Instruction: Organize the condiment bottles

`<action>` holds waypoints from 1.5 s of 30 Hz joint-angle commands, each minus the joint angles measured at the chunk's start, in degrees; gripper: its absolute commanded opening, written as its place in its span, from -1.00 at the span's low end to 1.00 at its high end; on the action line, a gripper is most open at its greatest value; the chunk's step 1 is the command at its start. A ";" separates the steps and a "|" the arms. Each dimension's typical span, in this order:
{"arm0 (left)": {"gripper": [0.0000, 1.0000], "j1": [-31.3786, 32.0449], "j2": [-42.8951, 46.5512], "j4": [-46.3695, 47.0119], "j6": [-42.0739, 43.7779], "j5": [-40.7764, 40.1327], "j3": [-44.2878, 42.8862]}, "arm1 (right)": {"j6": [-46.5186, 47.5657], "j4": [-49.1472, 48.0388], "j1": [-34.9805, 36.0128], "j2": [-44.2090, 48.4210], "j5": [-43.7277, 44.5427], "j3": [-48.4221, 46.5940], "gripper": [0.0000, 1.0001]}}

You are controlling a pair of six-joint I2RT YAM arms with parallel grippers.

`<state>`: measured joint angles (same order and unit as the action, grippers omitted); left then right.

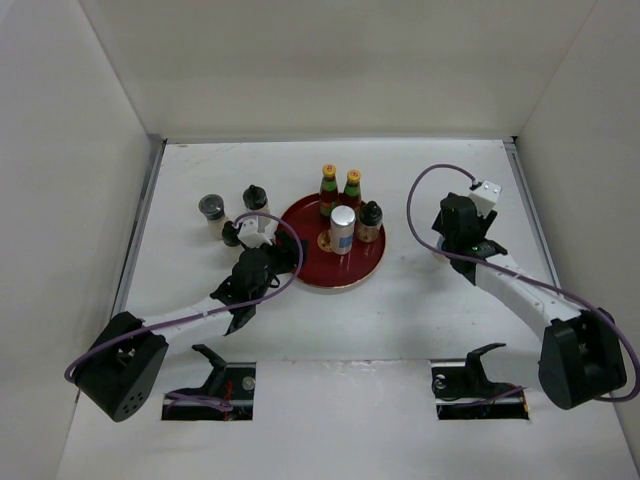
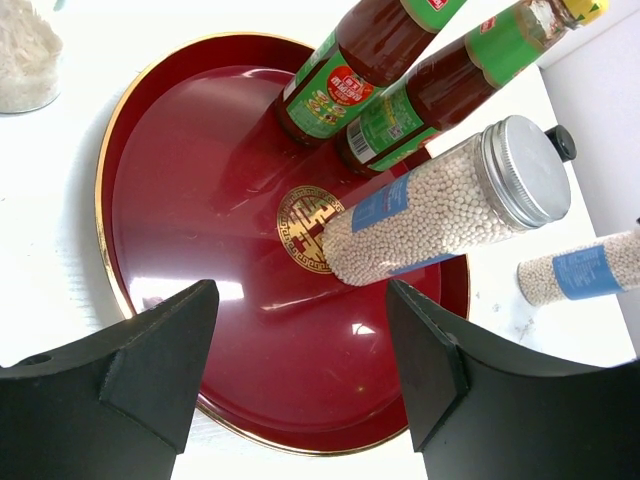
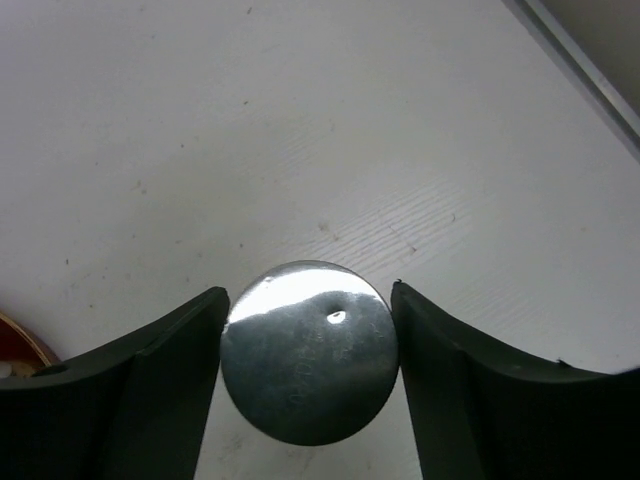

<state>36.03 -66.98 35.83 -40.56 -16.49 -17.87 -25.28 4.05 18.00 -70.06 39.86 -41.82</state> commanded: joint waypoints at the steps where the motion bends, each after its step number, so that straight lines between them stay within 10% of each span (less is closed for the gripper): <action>1: 0.33 0.05 0.80 3.45 -0.31 0.32 -0.41 | -2.23 -1.86 -0.03 -0.43 -1.62 0.34 0.33; 7: 0.33 0.13 0.45 3.45 -0.05 0.23 -0.50 | -0.74 -0.45 5.23 4.83 2.06 -2.29 -0.02; 18: 0.32 1.45 -1.22 3.54 0.92 -2.49 -1.55 | 0.93 -5.36 23.60 5.30 -3.46 -8.71 -0.02; 34: 0.32 2.16 -0.70 1.08 3.11 -8.56 -3.31 | 2.42 -18.38 26.69 -9.47 -9.54 -10.29 0.00; 45: 0.32 0.66 1.06 -2.25 2.50 -8.65 -4.72 | 3.83 -16.45 28.27 -13.43 -5.93 -12.05 0.53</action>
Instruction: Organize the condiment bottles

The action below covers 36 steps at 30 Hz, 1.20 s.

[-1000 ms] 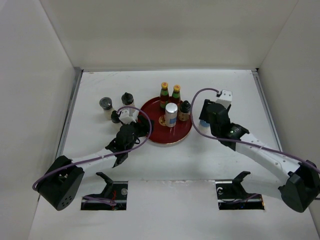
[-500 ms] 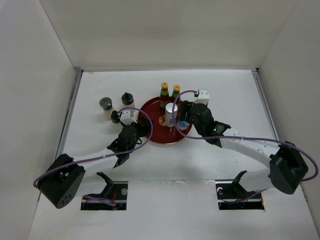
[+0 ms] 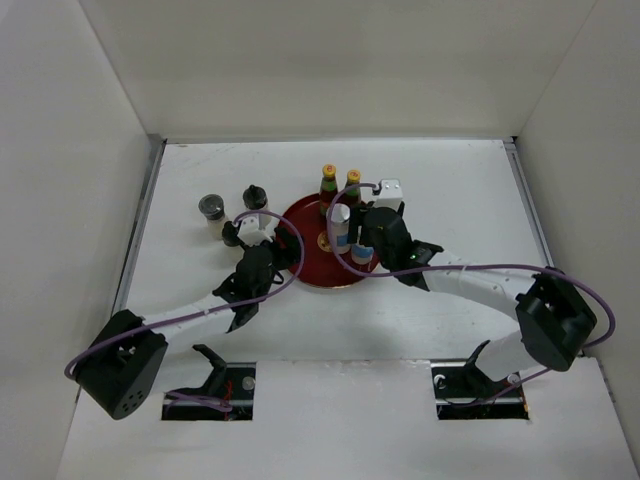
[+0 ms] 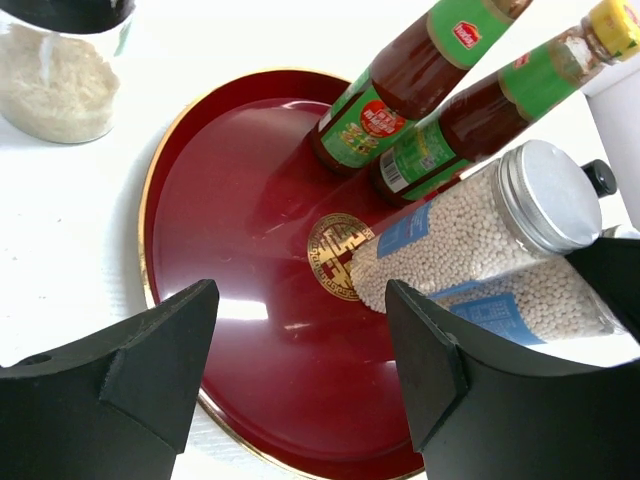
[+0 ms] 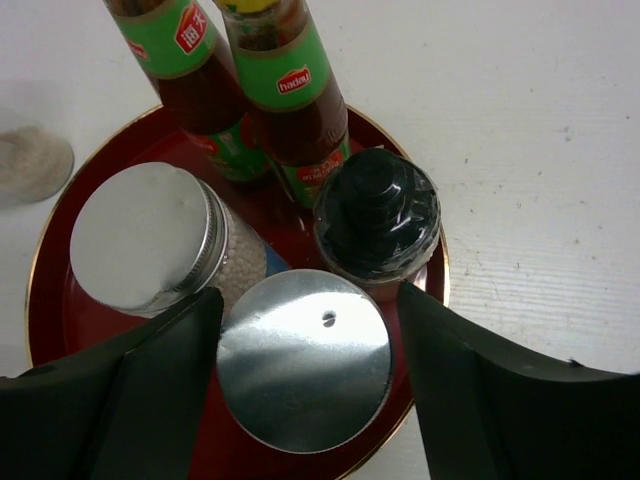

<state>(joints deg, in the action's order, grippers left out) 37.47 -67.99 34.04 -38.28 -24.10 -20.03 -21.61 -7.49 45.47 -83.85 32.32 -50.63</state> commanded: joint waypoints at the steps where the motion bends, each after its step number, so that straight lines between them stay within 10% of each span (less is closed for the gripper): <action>1: 0.32 -0.96 2.50 -1.34 -0.12 -1.04 -2.90 | 0.07 -4.91 0.80 0.53 1.52 -3.25 0.58; 15: 0.46 -4.91 7.07 -19.78 -1.27 -3.05 -13.18 | 0.34 -7.01 0.80 17.75 -1.46 5.36 0.85; 21: 0.55 -9.12 11.99 -30.95 0.57 -7.88 -16.09 | -2.30 -12.63 0.80 21.89 -6.99 12.39 -0.44; 23: 0.58 -10.01 13.31 -34.02 1.19 -10.08 -16.61 | -3.18 -13.43 0.80 23.64 -9.37 13.62 -0.59; 28: 0.61 -11.24 14.46 -39.66 2.34 -15.53 -18.11 | -4.84 -18.09 0.36 25.41 -11.66 17.58 -0.42; 36: 0.61 -18.53 9.37 -47.39 1.98 -9.14 -22.41 | -7.22 -19.23 -1.66 21.37 -15.26 18.46 0.41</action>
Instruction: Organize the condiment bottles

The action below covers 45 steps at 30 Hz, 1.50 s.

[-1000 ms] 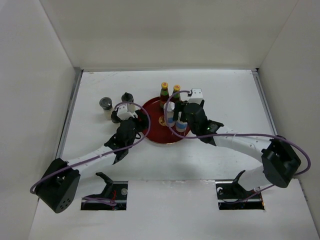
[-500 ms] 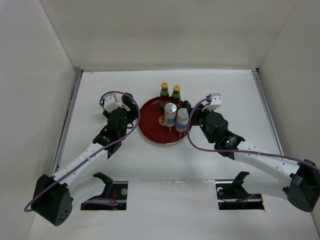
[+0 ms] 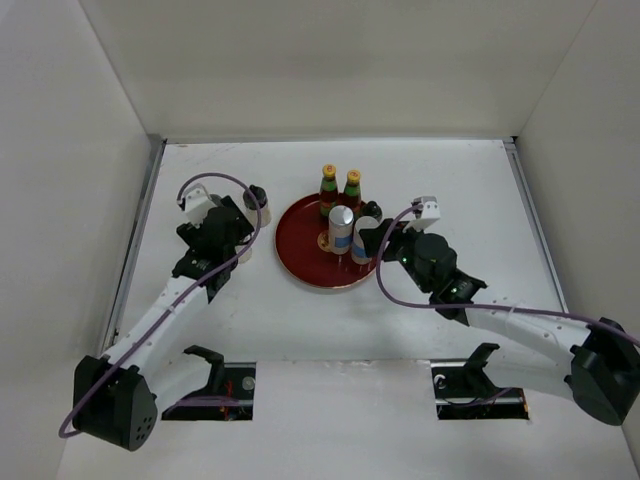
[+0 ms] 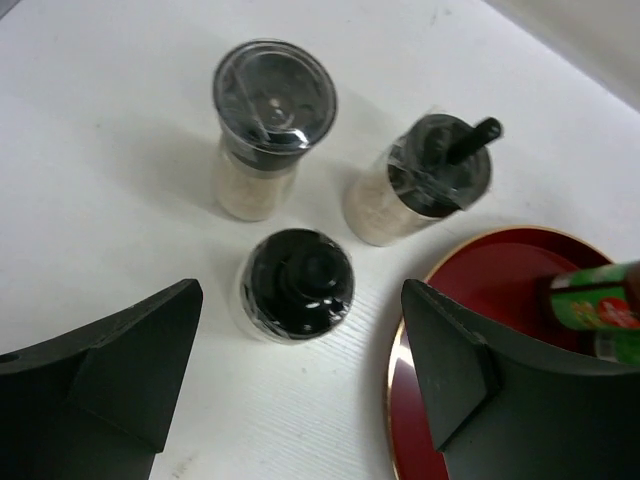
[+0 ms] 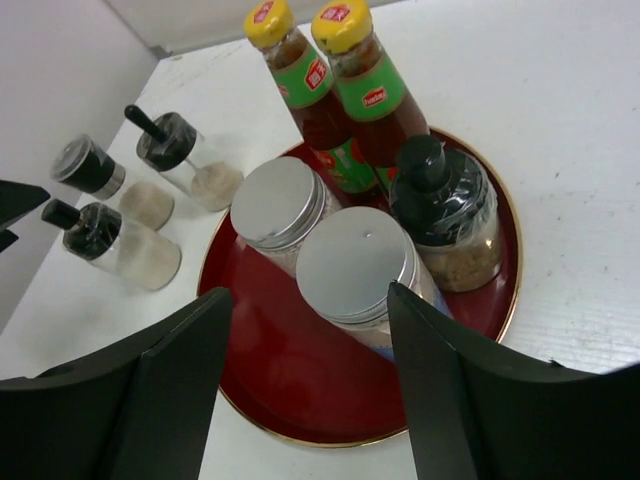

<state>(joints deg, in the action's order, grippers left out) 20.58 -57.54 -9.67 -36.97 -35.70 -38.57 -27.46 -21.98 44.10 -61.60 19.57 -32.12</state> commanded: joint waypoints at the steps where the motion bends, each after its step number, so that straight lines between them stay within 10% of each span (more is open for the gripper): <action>1: 0.61 -1.81 -2.04 -4.38 1.11 3.18 -4.58 | -1.45 -4.83 -0.28 -1.06 -2.52 -0.05 0.44; 18: 0.51 -3.04 -14.17 -3.07 3.31 3.53 -7.57 | -1.54 -4.65 -0.20 -3.87 -4.63 -1.02 0.53; 26: -0.07 -3.22 -14.81 -1.31 3.66 2.92 -7.31 | -1.63 -4.48 -0.28 -3.35 -4.19 -0.66 0.53; 39: -0.20 9.16 -10.74 -1.77 5.41 1.25 -18.20 | -1.37 -4.83 -0.46 -4.32 -3.23 -0.75 0.53; 45: -0.20 13.30 -20.67 6.32 5.86 4.15 -23.65 | -1.19 -4.74 -0.46 -2.74 -0.42 -0.14 0.13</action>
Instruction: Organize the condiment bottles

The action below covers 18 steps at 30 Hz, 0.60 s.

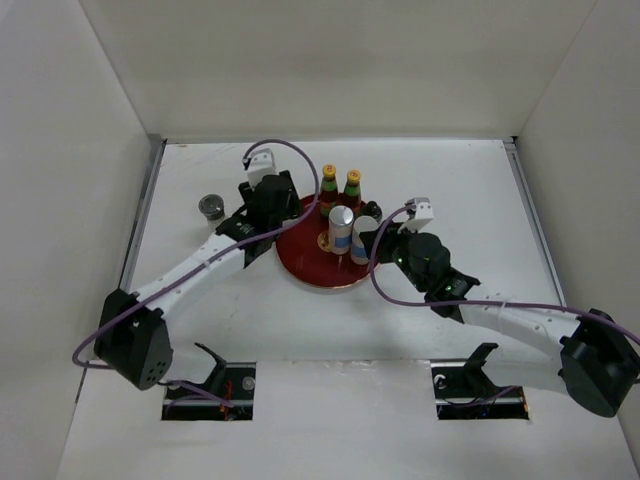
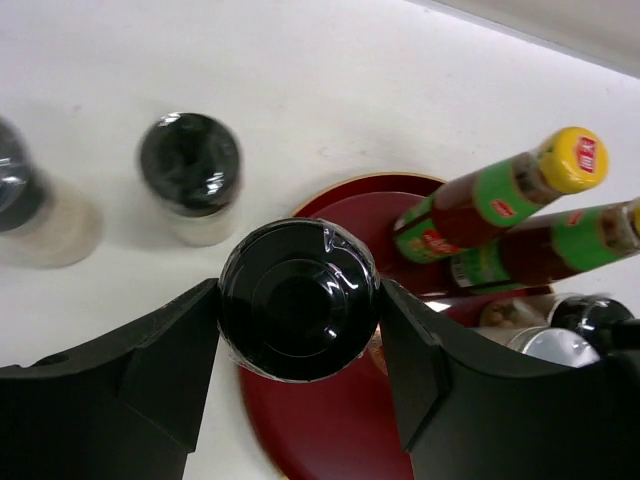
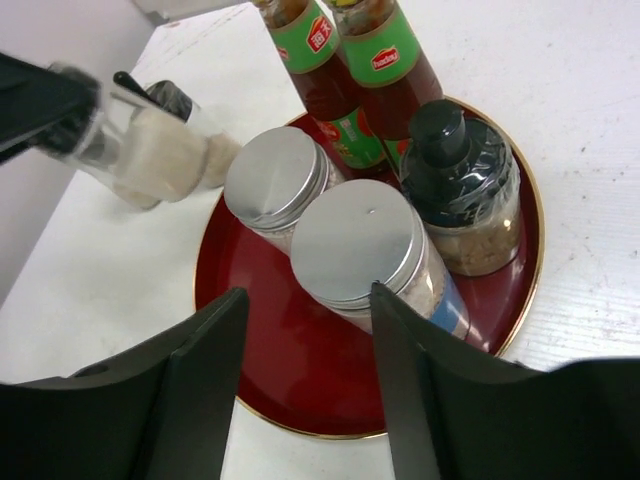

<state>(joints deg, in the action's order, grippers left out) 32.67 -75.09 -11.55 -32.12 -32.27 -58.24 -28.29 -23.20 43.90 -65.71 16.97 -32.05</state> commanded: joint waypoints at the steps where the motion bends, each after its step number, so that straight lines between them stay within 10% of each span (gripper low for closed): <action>1: -0.20 1.56 -4.87 9.43 1.27 0.81 -4.77 | -0.18 -3.52 -0.26 1.72 2.88 -0.03 -0.06; 7: -0.20 2.97 -14.11 13.92 2.32 2.65 -9.17 | 0.17 -2.99 -0.18 3.74 6.23 0.59 -0.36; 13: -0.20 3.15 -20.53 15.50 2.85 2.92 -11.20 | 0.43 -3.60 -0.18 4.72 6.32 1.12 0.45; 18: -0.09 3.15 -22.47 16.03 3.03 2.48 -11.37 | 0.26 -4.04 -0.35 5.68 6.49 1.64 0.56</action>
<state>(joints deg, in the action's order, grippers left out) 35.70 -98.89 -2.17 -29.87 -28.69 -65.69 -28.08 -23.66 43.88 -62.00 22.26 -30.89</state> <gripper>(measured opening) 0.582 0.777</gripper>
